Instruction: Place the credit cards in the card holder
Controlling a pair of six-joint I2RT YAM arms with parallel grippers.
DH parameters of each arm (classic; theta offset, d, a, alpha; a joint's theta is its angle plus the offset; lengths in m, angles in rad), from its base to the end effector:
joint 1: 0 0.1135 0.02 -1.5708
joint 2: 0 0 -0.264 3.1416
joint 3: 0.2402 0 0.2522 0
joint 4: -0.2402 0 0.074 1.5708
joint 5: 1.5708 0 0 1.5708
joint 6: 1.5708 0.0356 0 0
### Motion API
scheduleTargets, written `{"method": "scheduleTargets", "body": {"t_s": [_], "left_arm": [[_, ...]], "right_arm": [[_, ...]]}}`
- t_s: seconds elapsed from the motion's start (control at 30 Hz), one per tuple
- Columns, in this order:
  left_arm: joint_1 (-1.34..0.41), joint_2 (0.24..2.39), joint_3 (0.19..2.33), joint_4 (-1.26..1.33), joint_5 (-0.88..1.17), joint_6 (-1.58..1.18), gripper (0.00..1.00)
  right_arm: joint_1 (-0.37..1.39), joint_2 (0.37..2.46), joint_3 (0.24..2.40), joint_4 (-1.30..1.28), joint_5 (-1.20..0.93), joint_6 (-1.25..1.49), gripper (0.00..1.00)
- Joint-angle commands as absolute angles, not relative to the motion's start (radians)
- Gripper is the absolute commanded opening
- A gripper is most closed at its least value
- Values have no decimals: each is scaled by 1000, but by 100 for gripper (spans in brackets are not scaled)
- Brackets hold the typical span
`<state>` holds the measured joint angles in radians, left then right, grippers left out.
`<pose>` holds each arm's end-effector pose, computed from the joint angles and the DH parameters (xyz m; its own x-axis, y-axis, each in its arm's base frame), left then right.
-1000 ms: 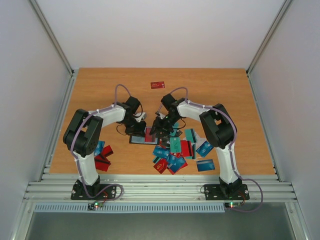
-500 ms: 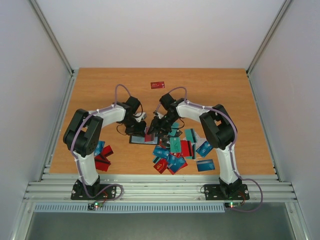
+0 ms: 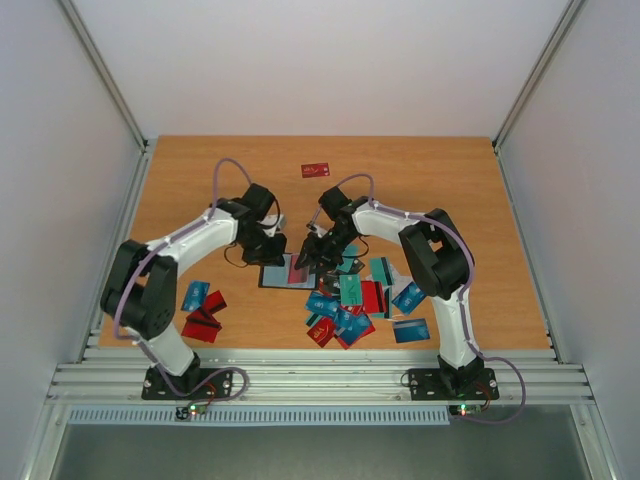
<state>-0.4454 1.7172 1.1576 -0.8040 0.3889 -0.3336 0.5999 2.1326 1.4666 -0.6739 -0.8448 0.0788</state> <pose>0.2829 -0.1500 0.1908 -0.9880 0.1359 -0.0729 0.1540 0.8953 -0.4180 0.3256 0.2549 0.1377 -0.8416 -0.5123 -0.1708 -0.4512 0.4932 0.7437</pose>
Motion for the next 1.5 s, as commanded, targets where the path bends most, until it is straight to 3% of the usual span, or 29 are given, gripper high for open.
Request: {"method": "scheduleTargets", "body": {"t_s": [0.0,0.3,0.53,0.73,0.87,1.1,1.47], "left_arm": [[-440,1599,1124,-872,324,-375,2],[-414,1355,1013,-922,265,-431,4],[-407,1184,976,-1005,205,-471,5],[-405,1030,929,-1031,200,-526,8],[-410,989,919,-1042,220,-554,9],[-531,1030,964,-1084,195,-595,11],[-801,1279,1011,-872,225,-689,13]], "right_arm": [[611,2105,1511,-704,-825,99,37],[662,2195,1742,-897,-742,139,36],[792,2395,2270,-1052,-864,147,38],[793,2299,2282,-1135,-787,75,40],[790,2119,2123,-1158,-648,16,40],[735,1722,1510,-957,-540,129,42],[581,1314,936,-1003,-372,304,46]]}}
